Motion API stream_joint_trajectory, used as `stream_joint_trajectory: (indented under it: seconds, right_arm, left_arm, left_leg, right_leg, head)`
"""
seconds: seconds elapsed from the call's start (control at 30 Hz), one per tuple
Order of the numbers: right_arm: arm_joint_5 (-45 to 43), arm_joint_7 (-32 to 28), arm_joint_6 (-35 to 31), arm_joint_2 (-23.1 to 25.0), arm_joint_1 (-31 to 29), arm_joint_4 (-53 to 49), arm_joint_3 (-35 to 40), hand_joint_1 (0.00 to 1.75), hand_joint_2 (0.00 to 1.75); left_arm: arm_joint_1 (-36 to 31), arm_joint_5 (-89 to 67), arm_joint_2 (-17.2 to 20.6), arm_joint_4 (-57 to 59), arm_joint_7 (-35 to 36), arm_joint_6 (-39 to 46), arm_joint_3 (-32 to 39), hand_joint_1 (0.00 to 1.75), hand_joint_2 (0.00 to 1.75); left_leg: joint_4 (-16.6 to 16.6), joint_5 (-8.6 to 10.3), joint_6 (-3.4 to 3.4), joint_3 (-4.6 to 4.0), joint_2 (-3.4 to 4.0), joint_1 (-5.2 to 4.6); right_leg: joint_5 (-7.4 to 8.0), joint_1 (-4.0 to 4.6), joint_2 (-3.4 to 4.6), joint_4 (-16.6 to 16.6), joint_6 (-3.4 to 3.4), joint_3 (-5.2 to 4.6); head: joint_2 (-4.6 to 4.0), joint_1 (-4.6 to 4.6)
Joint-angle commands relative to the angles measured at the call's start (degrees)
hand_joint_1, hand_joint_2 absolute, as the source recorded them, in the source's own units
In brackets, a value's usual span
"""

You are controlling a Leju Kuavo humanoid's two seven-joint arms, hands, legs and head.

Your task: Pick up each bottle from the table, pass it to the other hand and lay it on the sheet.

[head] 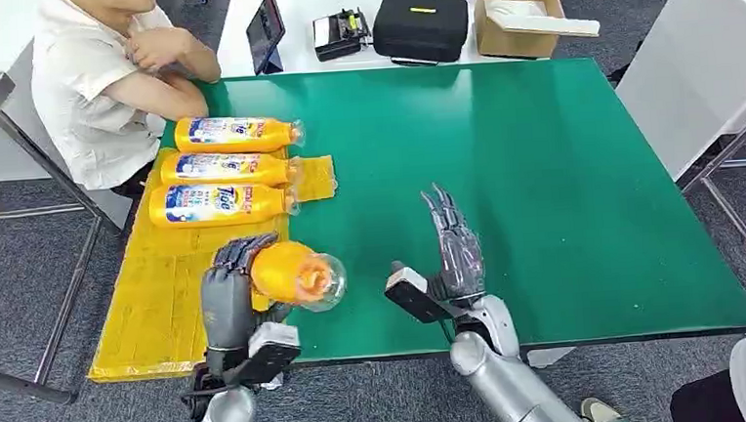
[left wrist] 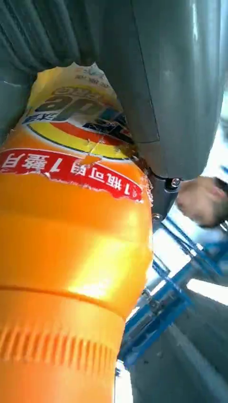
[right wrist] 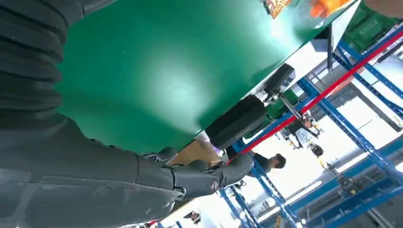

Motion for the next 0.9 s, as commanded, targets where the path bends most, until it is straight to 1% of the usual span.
stream_joint_trajectory:
  seconds: [0.03, 0.13, 0.17, 0.23, 0.27, 0.3, 0.43, 0.47, 0.53, 0.57, 0.6, 0.63, 0.67, 0.7, 0.73, 0.77, 0.8, 0.83, 0.87, 0.9]
  right_arm:
    - [-0.07, -0.14, 0.84, 0.92, -1.08, 0.66, -2.05, 0.0, 1.75]
    - [-0.07, -0.15, 0.96, 0.9, -1.03, 0.75, -2.09, 0.0, 1.75]
    - [-0.07, -0.15, 0.96, 0.9, -1.03, 0.75, -2.09, 0.0, 1.75]
    - [-0.07, -0.15, 0.96, 0.9, -1.03, 0.75, -2.09, 0.0, 1.75]
    - [-0.07, -0.15, 0.96, 0.9, -1.03, 0.75, -2.09, 0.0, 1.75]
    - [-0.07, -0.15, 0.96, 0.9, -1.03, 0.75, -2.09, 0.0, 1.75]
    - [-0.07, -0.15, 0.96, 0.9, -1.03, 0.75, -2.09, 0.0, 1.75]
    - [0.12, -0.4, 1.38, 0.93, -1.0, 0.74, -2.2, 0.0, 1.75]
    - [0.38, -0.63, 2.35, 1.26, -0.96, 0.42, -2.62, 0.0, 1.75]
    - [0.46, -0.65, 2.78, 1.4, -0.96, 0.42, -2.87, 0.0, 1.75]
    - [0.46, -0.65, 3.07, 1.49, -0.97, 0.45, -2.95, 0.0, 1.75]
    - [0.58, -0.78, 3.97, 1.57, -0.98, 0.37, -3.13, 0.0, 1.75]
    - [0.61, -0.83, 4.27, 1.61, -0.93, 0.31, -3.18, 0.0, 1.75]
    - [0.69, -0.86, 4.82, 1.63, -0.72, -0.11, -3.39, 0.0, 1.75]
    - [0.8, -0.91, 5.3, 1.59, -0.35, -0.76, -3.71, 0.0, 1.75]
    - [0.88, -0.91, 5.75, 1.52, 0.07, -1.62, -4.12, 0.0, 1.75]
    - [0.89, -0.91, 6.0, 1.53, 0.27, -2.02, -4.36, 0.0, 1.75]
    - [0.93, -0.91, 6.47, 1.58, 0.66, -2.77, -4.87, 0.0, 1.75]
    - [0.93, -0.91, 7.07, 1.71, 0.96, -3.3, -5.48, 0.0, 1.75]
    - [0.94, -0.96, 7.83, 1.93, 1.05, -3.34, -5.87, 0.0, 1.75]
  left_arm:
    - [-3.98, -1.9, 2.99, 8.89, 1.34, 0.89, 0.9, 1.75, 1.75]
    - [-3.94, -2.04, 2.76, 8.78, 1.32, 0.94, 0.9, 1.75, 1.75]
    - [-3.94, -2.04, 2.76, 8.78, 1.32, 0.94, 0.9, 1.75, 1.75]
    - [-3.94, -2.04, 2.76, 8.78, 1.32, 0.94, 0.9, 1.75, 1.75]
    - [-3.94, -2.04, 2.76, 8.78, 1.32, 0.94, 0.9, 1.75, 1.75]
    - [-3.94, -2.04, 2.76, 8.78, 1.32, 0.94, 0.9, 1.75, 1.75]
    - [-3.94, -2.04, 2.76, 8.78, 1.32, 0.94, 0.9, 1.75, 1.75]
    - [-4.05, -3.82, 2.79, 9.24, 2.43, 0.97, 1.04, 1.75, 1.75]
    - [-5.21, -9.9, 3.23, 11.83, 6.16, 0.38, 1.09, 1.75, 1.75]
    - [-6.19, -12.42, 3.38, 13.72, 8.07, -0.34, 1.29, 1.75, 1.75]
    - [-6.94, -14.83, 3.68, 14.93, 9.5, -0.35, 0.9, 1.75, 1.75]
    - [-8.55, -19.5, 4.04, 17.61, 13.19, -2.15, 0.57, 1.75, 1.75]
    - [-9.24, -22.41, 4.46, 18.98, 15.28, -2.82, 0.19, 1.75, 1.75]
    - [-10.93, -27.52, 5.32, 21.72, 18.97, -6.31, -1.28, 1.75, 1.75]
    - [-11.83, -27.95, 5.12, 23.57, 20.79, -9.81, -0.46, 1.75, 1.75]
    - [-13.12, -30.7, 5.55, 25.35, 22.66, -12.38, -1.44, 1.75, 1.75]
    - [-13.45, -30.82, 5.41, 25.9, 23.31, -13.32, -1.08, 1.75, 1.75]
    - [-14.19, -31.61, 5.26, 26.82, 24.59, -15.19, -0.89, 1.75, 1.75]
    - [-15.15, -33.34, 5.32, 27.67, 25.88, -17.09, -1.3, 1.75, 1.75]
    - [-16.5, -34.89, 5.06, 28.91, 27.62, -17.7, -0.93, 1.75, 1.75]
  left_leg:
    - [0.01, -0.15, -0.05, 0.31, 0.15, 0.08]
    - [0.02, -0.11, -0.04, 0.22, 0.08, 0.07]
    - [0.04, -0.19, -0.06, 0.34, 0.15, 0.11]
    - [0.0, -0.07, -0.04, 0.12, 0.07, 0.05]
    - [0.08, -0.23, -0.08, 0.37, 0.19, 0.14]
    - [0.0, -0.08, -0.05, 0.15, 0.08, 0.05]
    - [0.02, -0.11, -0.05, 0.18, 0.1, 0.08]
    - [0.05, -0.17, -0.06, 0.28, 0.13, 0.1]
    - [-0.01, -0.05, -0.03, 0.1, 0.05, 0.04]
    - [0.03, -0.14, -0.06, 0.25, 0.12, 0.1]
    - [-0.01, -0.06, -0.03, 0.13, 0.06, 0.03]
    - [0.03, -0.14, -0.06, 0.26, 0.13, 0.09]
    - [-0.02, -0.06, -0.04, 0.16, 0.07, 0.05]
    - [-0.01, -0.09, -0.06, 0.24, 0.08, 0.08]
    - [-0.02, -0.04, -0.05, 0.15, 0.02, 0.06]
    - [0.06, -0.2, -0.11, 0.43, 0.13, 0.18]
    - [-0.03, -0.02, -0.05, 0.14, 0.0, 0.04]
    - [0.01, -0.07, -0.07, 0.21, 0.06, 0.1]
    - [-0.02, -0.01, -0.04, 0.08, 0.04, 0.03]
    - [0.04, -0.13, -0.08, 0.27, 0.1, 0.12]
  right_leg:
    - [-0.1, 0.12, 0.05, -0.05, -0.28, 0.31]
    - [-0.09, 0.11, 0.0, -0.03, -0.25, 0.23]
    - [-0.14, 0.16, 0.05, -0.04, -0.33, 0.36]
    - [-0.05, 0.07, 0.02, -0.03, -0.19, 0.13]
    - [-0.16, 0.2, 0.07, -0.02, -0.39, 0.39]
    - [-0.06, 0.08, 0.02, -0.04, -0.21, 0.16]
    - [-0.07, 0.11, 0.03, -0.03, -0.23, 0.18]
    - [-0.12, 0.15, 0.04, -0.03, -0.3, 0.29]
    - [-0.04, 0.06, 0.0, -0.03, -0.16, 0.1]
    - [-0.1, 0.14, 0.03, -0.04, -0.28, 0.25]
    - [-0.05, 0.06, 0.01, -0.03, -0.17, 0.12]
    - [-0.1, 0.14, 0.04, -0.03, -0.29, 0.27]
    - [-0.05, 0.08, 0.01, -0.04, -0.21, 0.15]
    - [-0.08, 0.11, 0.0, -0.04, -0.27, 0.23]
    - [-0.04, 0.08, -0.04, -0.04, -0.2, 0.16]
    - [-0.16, 0.24, 0.0, -0.03, -0.45, 0.45]
    - [-0.04, 0.07, -0.06, -0.04, -0.19, 0.15]
    - [-0.07, 0.13, -0.02, -0.03, -0.27, 0.22]
    - [-0.02, 0.05, -0.01, -0.02, -0.15, 0.06]
    - [-0.11, 0.16, -0.01, -0.02, -0.33, 0.28]
  head:
    - [0.0, -0.02]
    - [0.0, -0.02]
    - [0.0, -0.02]
    - [0.0, 0.0]
    - [0.0, -0.02]
    - [0.0, -0.02]
    - [0.0, -0.02]
    - [0.0, -0.02]
    - [0.0, -0.02]
    - [0.0, -0.02]
    - [0.0, -0.02]
    - [0.0, -0.02]
    - [0.0, -0.02]
    - [0.0, -0.02]
    - [0.0, -0.02]
    - [0.0, -0.02]
    - [0.0, -0.02]
    - [0.0, -0.02]
    - [0.0, -0.02]
    - [0.0, 0.0]
